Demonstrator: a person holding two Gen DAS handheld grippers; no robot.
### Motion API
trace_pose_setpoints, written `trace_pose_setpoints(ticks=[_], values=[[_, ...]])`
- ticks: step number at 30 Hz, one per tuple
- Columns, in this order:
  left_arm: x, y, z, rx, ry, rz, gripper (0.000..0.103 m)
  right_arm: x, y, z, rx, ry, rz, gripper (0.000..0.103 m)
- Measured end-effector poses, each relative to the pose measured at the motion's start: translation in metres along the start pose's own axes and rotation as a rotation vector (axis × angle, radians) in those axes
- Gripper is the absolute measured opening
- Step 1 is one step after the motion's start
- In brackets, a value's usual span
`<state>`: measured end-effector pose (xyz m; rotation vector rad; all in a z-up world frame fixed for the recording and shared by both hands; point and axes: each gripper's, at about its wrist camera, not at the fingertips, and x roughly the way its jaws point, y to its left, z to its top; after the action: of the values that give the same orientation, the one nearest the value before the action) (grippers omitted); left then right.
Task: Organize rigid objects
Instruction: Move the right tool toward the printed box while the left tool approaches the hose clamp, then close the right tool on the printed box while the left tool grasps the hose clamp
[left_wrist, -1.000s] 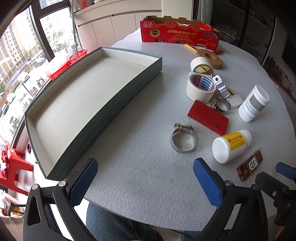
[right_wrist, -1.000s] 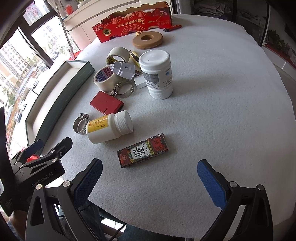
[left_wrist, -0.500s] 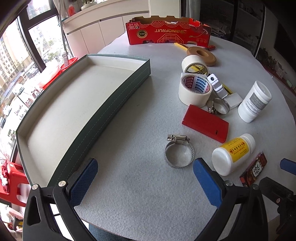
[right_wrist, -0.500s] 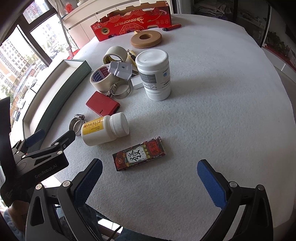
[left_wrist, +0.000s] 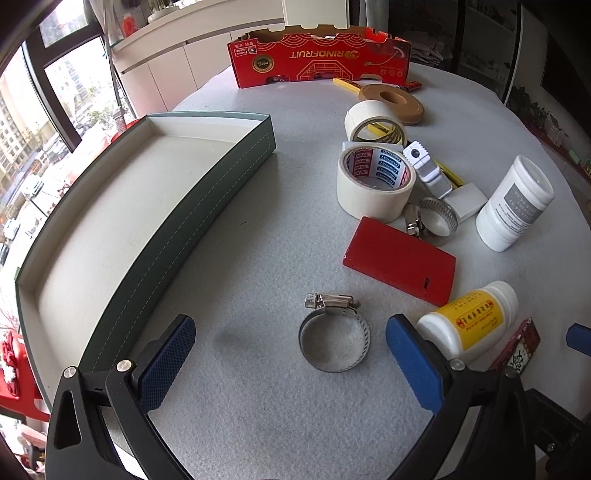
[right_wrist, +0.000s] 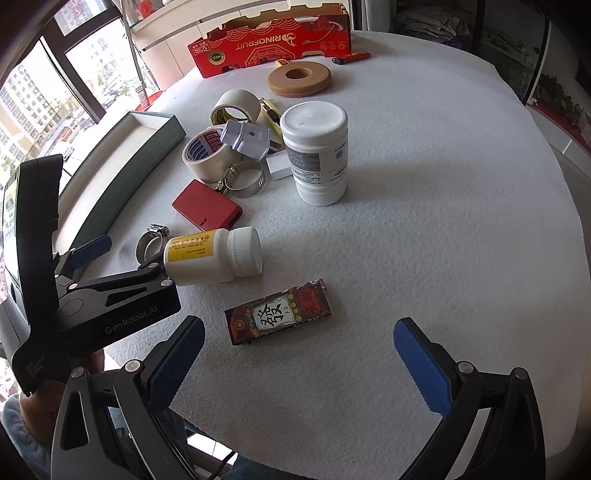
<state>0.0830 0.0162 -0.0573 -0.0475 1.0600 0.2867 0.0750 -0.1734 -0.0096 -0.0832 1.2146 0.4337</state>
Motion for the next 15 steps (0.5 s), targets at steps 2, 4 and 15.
trace_pose_setpoints(ticks=[2,4,15], values=[[0.001,0.006,0.001,-0.012,-0.011,0.029,0.103,0.002,0.001,0.001,-0.007,0.004,-0.003,0.103],[0.003,0.014,0.001,-0.036,-0.003,0.024,0.103,0.005,0.000,0.001,-0.012,0.007,-0.004,0.103],[0.004,0.010,0.001,-0.030,-0.031,-0.003,0.103,0.029,0.014,0.003,-0.137,0.019,-0.100,0.103]])
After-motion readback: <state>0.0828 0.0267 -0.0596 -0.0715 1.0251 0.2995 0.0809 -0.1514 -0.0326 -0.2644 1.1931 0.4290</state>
